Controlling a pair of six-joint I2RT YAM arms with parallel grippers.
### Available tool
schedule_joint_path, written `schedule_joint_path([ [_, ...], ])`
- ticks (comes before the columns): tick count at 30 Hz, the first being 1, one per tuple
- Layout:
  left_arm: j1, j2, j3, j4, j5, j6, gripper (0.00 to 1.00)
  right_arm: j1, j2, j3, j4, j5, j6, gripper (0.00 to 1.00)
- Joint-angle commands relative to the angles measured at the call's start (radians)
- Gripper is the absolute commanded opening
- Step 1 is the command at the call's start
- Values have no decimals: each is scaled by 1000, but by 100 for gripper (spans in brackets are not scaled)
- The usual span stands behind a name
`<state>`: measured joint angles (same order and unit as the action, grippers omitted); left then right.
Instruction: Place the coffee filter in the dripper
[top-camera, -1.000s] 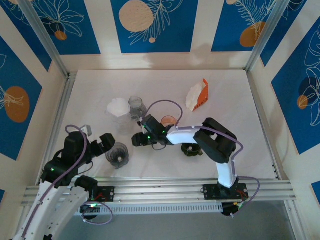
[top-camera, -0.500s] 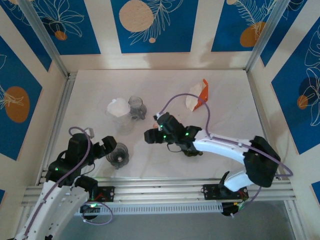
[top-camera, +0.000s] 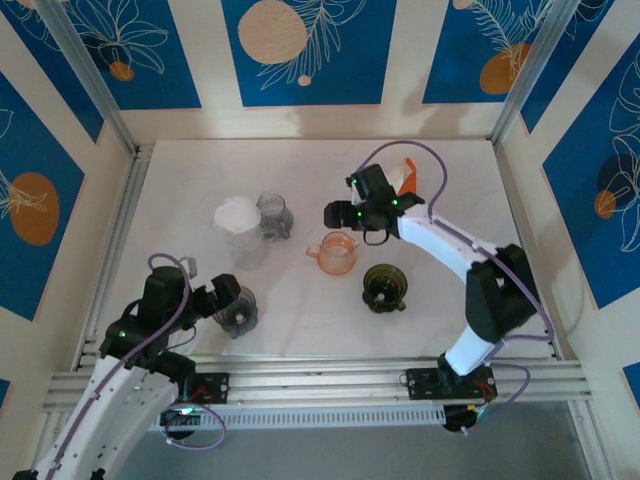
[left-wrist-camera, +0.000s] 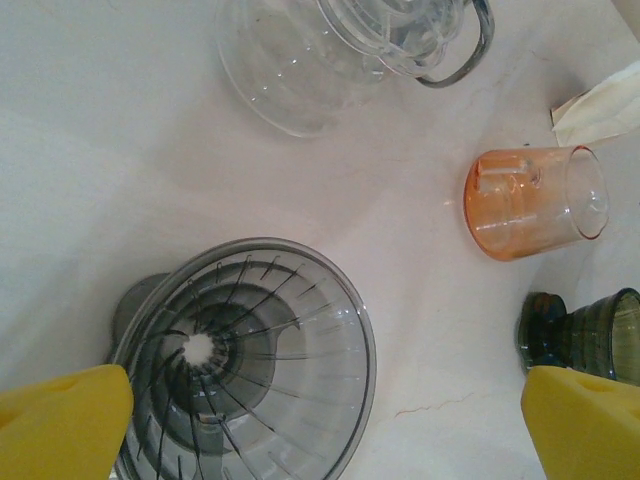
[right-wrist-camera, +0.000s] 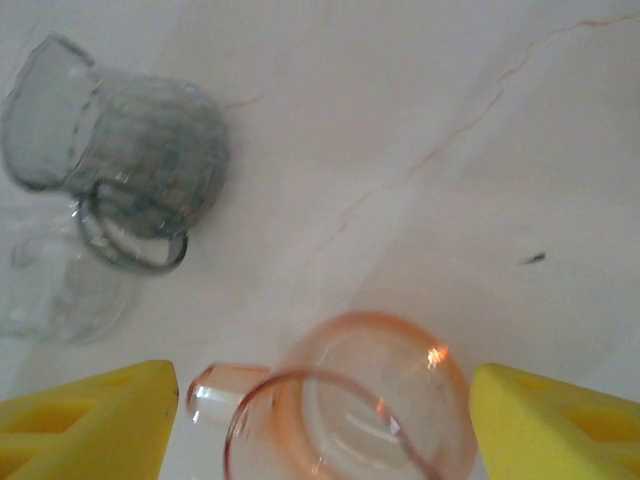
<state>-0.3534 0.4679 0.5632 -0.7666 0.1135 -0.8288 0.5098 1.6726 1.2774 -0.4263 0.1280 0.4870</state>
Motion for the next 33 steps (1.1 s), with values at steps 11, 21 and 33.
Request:
schedule_joint_path([
  [11, 11, -2, -23, 21, 49, -5, 100, -30, 286, 214, -121, -152, 21, 75],
  [21, 11, -8, -23, 12, 41, 3, 100, 34, 196, 28, -40, -157, 136, 71],
  [33, 11, -24, -25, 7, 43, -1, 100, 180, 72, -153, 7, -76, 290, 68],
])
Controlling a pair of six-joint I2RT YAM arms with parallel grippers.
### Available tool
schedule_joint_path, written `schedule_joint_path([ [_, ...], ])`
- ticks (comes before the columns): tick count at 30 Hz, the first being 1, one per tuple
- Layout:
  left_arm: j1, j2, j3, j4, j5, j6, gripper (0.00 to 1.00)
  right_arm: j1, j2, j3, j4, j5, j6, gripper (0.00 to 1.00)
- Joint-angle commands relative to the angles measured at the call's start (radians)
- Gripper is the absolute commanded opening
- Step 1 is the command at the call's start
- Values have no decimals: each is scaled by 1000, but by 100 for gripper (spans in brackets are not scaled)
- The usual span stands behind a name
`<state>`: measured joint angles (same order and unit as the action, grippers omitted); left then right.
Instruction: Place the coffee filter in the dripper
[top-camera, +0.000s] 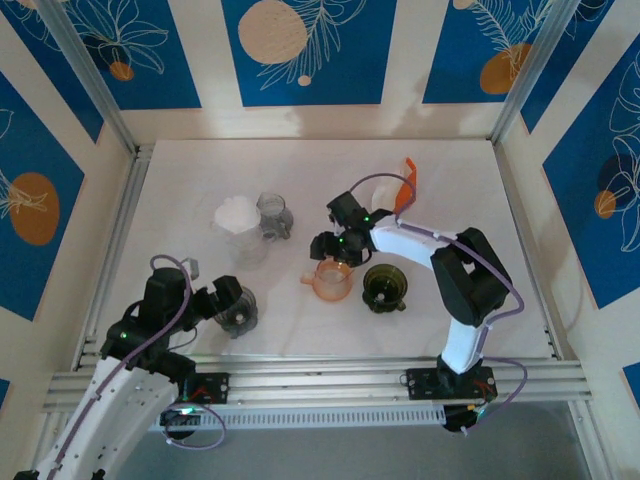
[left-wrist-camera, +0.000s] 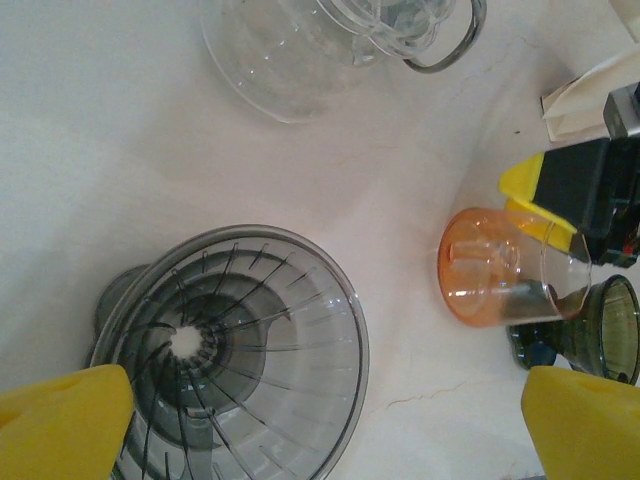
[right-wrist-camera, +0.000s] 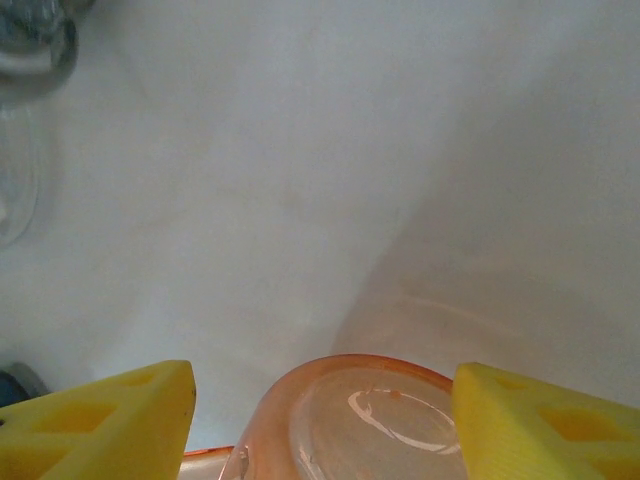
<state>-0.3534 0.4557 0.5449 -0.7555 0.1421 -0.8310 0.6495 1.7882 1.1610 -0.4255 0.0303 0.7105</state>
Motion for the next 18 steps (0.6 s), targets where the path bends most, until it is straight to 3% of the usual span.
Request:
schedule_joint_path([
  [1, 11, -12, -7, -2, 16, 1, 100, 58, -54, -50, 8, 31, 77, 68],
  [9, 11, -17, -21, 6, 23, 0, 100, 173, -137, -117, 19, 84, 156, 68],
  [18, 11, -17, -28, 16, 30, -2, 100, 208, -243, -105, -39, 187, 131, 74],
])
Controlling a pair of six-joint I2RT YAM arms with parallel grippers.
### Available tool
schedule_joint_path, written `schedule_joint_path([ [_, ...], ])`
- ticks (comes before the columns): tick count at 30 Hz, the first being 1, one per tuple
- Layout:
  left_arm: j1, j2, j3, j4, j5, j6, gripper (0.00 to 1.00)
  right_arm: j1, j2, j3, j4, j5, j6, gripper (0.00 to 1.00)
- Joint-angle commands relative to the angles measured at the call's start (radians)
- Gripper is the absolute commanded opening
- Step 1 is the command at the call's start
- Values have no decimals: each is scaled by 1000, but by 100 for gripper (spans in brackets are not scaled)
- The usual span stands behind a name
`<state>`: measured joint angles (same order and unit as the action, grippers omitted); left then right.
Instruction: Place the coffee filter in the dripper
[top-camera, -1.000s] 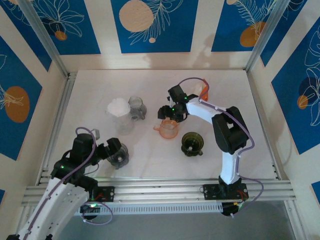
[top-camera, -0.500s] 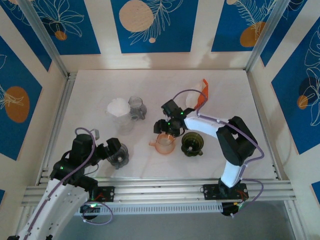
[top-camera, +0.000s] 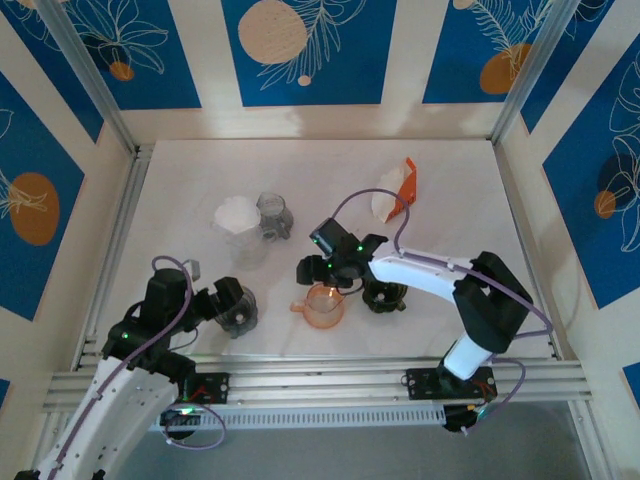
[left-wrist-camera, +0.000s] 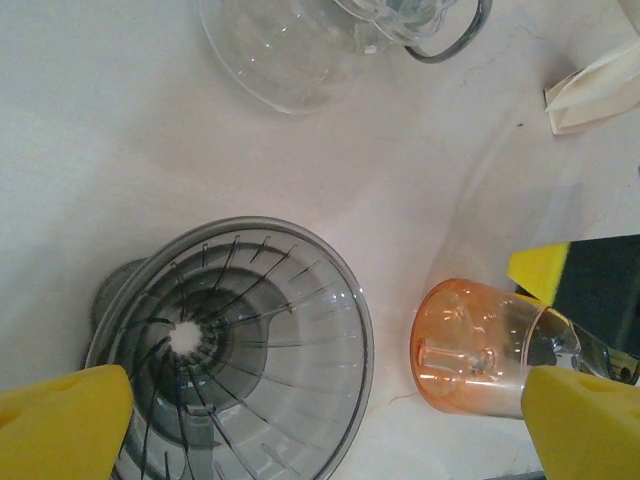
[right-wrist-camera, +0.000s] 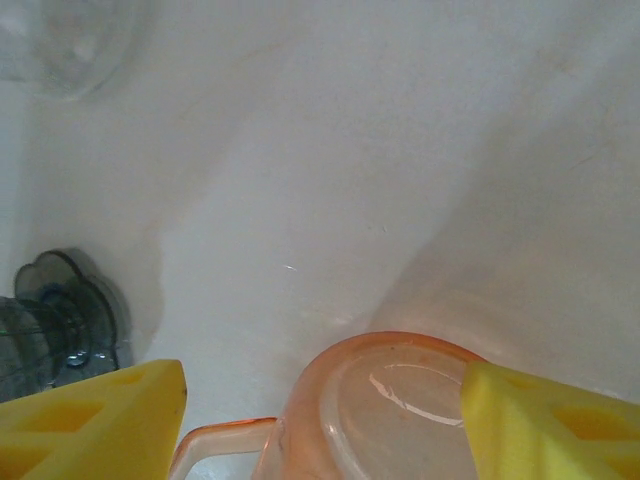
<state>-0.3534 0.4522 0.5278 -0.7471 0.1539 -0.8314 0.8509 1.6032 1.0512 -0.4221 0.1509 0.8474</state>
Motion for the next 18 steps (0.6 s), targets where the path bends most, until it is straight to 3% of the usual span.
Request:
schedule_joint_path([
  [1, 11, -14, -11, 8, 18, -2, 100, 6, -76, 9, -52, 87, -27, 74],
  [8, 11, -10, 1, 8, 12, 6, 100, 10, -236, 12, -196, 203, -95, 74],
  [18, 11, 8, -25, 56, 27, -5, 100, -89, -577, -218, -413, 299, 18, 75],
])
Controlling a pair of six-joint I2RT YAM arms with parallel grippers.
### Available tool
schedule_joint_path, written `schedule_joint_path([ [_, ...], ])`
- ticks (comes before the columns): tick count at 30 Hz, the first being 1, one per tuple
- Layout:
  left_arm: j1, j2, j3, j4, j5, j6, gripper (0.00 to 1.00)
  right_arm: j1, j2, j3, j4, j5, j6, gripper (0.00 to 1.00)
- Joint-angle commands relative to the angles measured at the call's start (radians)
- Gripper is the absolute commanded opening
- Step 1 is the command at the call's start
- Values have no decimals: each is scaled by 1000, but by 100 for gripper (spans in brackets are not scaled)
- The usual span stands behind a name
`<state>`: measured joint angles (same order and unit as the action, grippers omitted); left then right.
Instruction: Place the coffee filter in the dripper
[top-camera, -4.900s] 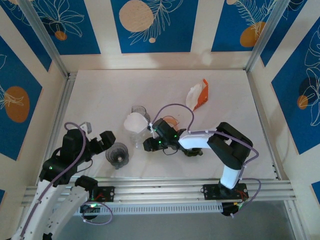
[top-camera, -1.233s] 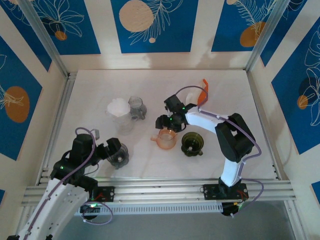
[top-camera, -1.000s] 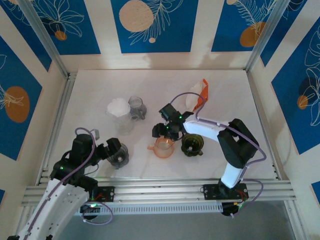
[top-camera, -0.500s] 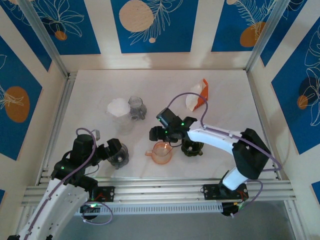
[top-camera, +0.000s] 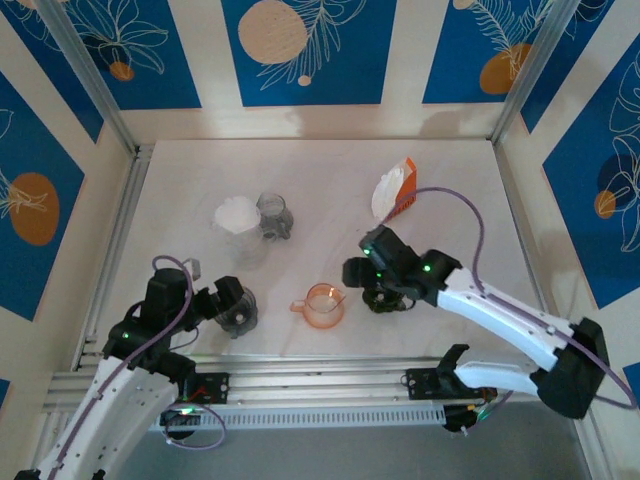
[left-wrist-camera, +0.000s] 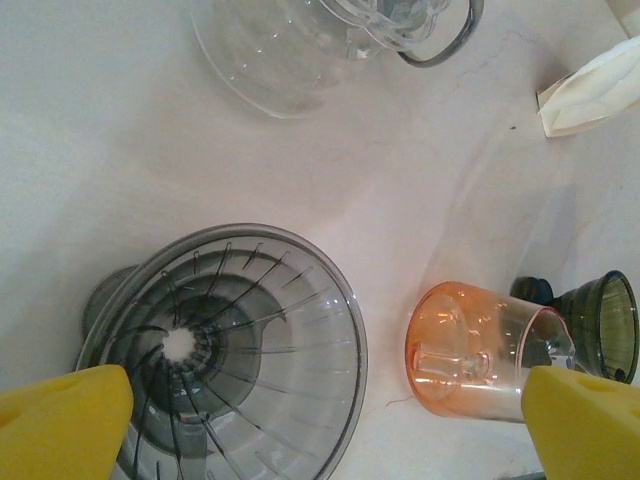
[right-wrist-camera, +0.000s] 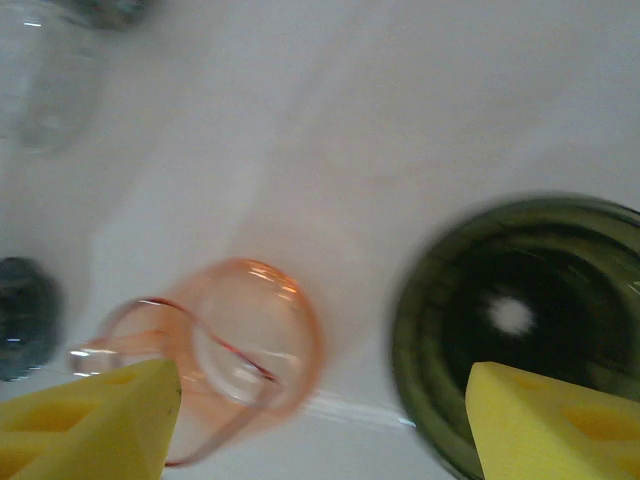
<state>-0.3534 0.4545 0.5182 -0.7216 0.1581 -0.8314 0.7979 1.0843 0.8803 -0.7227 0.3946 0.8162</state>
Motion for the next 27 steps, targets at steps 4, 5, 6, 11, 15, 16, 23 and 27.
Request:
schedule_joint_path([
  [4, 11, 16, -21, 44, 27, -6, 100, -130, -152, -118, -151, 67, 53, 70],
  [5, 11, 16, -24, 43, 26, -5, 100, -154, -163, -133, -144, 56, 47, 69],
  [6, 11, 15, -24, 45, 26, -5, 100, -183, -173, -148, -132, 35, 37, 67],
  [11, 11, 15, -26, 45, 26, -7, 100, -302, -151, -204, -17, -108, -11, 59],
  [15, 11, 15, -24, 44, 24, -5, 100, -350, -83, -217, 43, -159, -34, 51],
  [16, 11, 15, -23, 42, 23, -6, 100, -360, -71, -220, 53, -165, -38, 48],
  [23, 11, 16, -20, 43, 24, -6, 100, -419, -30, -253, 116, -232, -54, 34],
  [27, 11, 16, -14, 47, 26, -3, 100, -435, -17, -259, 128, -253, -63, 21],
])
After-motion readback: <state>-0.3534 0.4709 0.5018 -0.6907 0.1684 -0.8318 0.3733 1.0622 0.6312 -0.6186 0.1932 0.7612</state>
